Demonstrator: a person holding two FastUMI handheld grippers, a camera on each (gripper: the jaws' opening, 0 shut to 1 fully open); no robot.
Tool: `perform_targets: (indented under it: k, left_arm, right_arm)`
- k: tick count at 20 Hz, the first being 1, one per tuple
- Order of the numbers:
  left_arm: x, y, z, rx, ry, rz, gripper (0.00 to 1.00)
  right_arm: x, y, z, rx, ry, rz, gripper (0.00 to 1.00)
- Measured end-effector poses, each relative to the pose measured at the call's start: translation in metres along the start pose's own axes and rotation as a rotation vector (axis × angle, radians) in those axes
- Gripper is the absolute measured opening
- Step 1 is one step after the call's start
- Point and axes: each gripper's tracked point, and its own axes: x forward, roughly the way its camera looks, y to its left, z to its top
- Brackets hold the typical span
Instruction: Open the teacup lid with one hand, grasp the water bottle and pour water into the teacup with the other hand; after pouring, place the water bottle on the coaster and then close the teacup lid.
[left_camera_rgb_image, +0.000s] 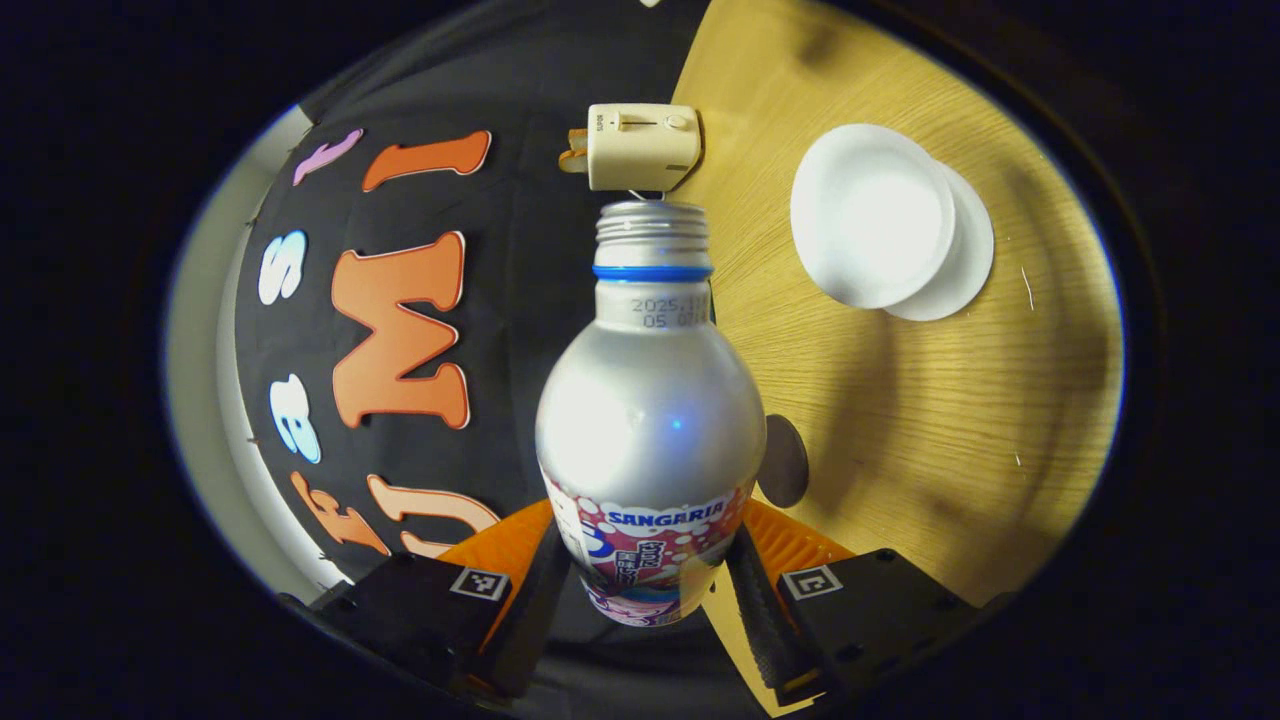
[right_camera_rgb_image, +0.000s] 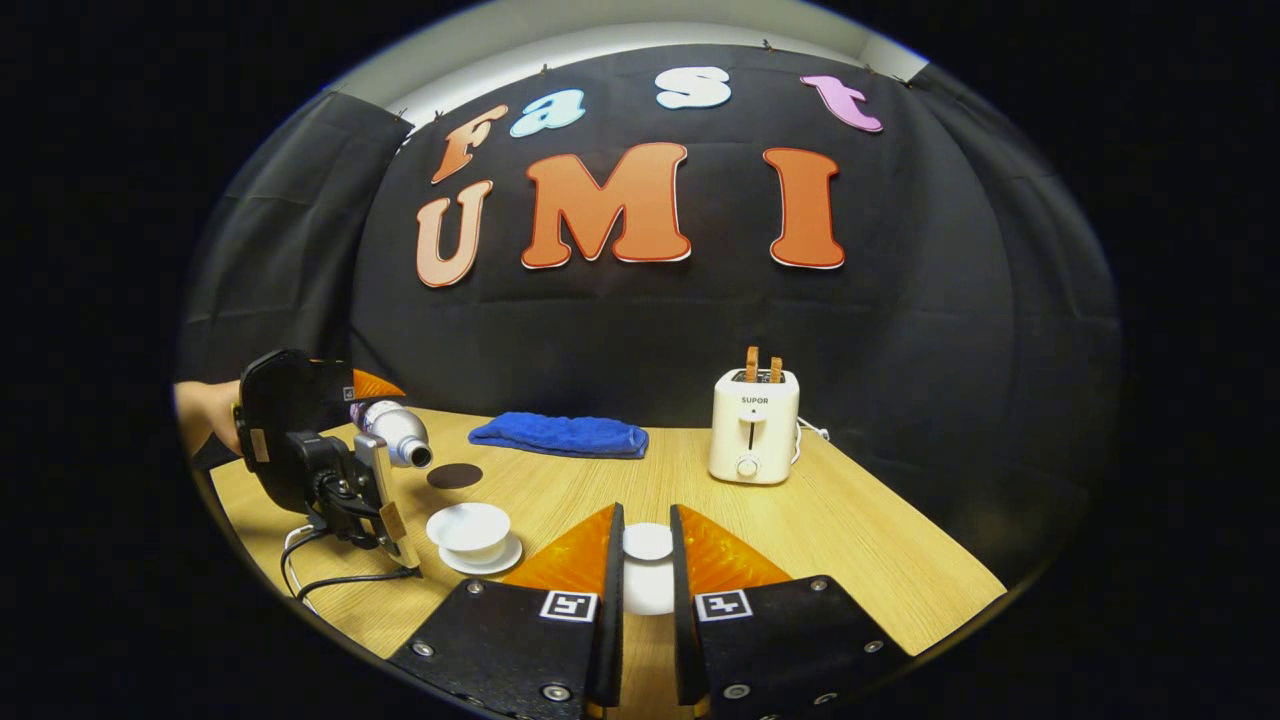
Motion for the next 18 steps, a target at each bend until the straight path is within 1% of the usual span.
perform_targets:
  k: [4,5,6,7,8,9,10,12,14,15,16,18]
  left_arm:
    - [0.004,0.006,0.004,0.088,-0.004,-0.006,0.84]
    - [0.005,0.008,0.005,0.118,-0.009,-0.005,0.81]
    - [0.007,0.01,0.006,0.148,-0.01,0.0,0.84]
    - [0.007,0.013,0.007,0.182,-0.013,0.004,0.84]
    - [0.009,0.015,0.008,0.214,-0.015,0.009,0.87]
    - [0.01,0.019,0.009,0.247,-0.021,0.014,0.84]
    - [0.013,0.021,0.009,0.271,-0.02,0.02,0.87]
    - [0.013,0.026,0.01,0.304,-0.022,0.026,0.81]
    - [0.015,0.033,0.012,0.344,-0.025,0.04,0.84]
    - [0.015,0.037,0.012,0.363,-0.027,0.048,0.82]
    - [0.015,0.04,0.013,0.374,-0.026,0.052,0.84]
    - [0.016,0.047,0.013,0.398,-0.028,0.065,0.84]
  right_arm:
    - [0.001,-0.003,-0.002,-0.023,0.001,-0.014,0.22]
    - [0.0,-0.003,-0.002,-0.024,0.002,-0.011,0.22]
    - [0.001,-0.001,-0.001,-0.025,0.003,-0.007,0.22]
    - [0.0,-0.001,0.0,-0.026,0.002,-0.006,0.22]
    - [0.0,-0.001,0.0,-0.03,0.0,-0.003,0.22]
    - [-0.001,-0.001,0.0,-0.034,-0.002,-0.003,0.22]
    - [0.0,-0.001,0.0,-0.039,-0.004,-0.001,0.22]
    - [-0.001,-0.001,0.0,-0.047,-0.006,0.002,0.22]
    - [-0.001,-0.002,0.0,-0.055,-0.008,0.003,0.22]
    - [-0.001,-0.001,0.0,-0.059,-0.009,0.006,0.22]
    - [-0.001,-0.002,-0.001,-0.061,-0.008,0.006,0.22]
    - [-0.001,-0.002,-0.002,-0.064,-0.007,0.007,0.22]
